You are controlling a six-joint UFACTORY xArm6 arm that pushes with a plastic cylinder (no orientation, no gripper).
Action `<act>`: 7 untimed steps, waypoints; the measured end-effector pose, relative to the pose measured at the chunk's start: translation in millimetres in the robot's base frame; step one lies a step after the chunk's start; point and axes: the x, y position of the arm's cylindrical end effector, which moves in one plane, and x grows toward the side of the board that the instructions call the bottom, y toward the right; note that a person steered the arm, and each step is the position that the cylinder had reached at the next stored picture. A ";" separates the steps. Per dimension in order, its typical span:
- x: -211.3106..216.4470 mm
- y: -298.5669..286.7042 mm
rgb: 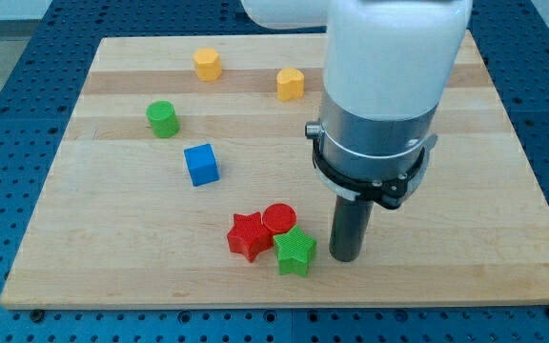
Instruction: Move your arm to the right of the blue cube
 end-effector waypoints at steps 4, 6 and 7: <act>-43.2 -8.2; -57.6 -32.4; -70.5 -42.7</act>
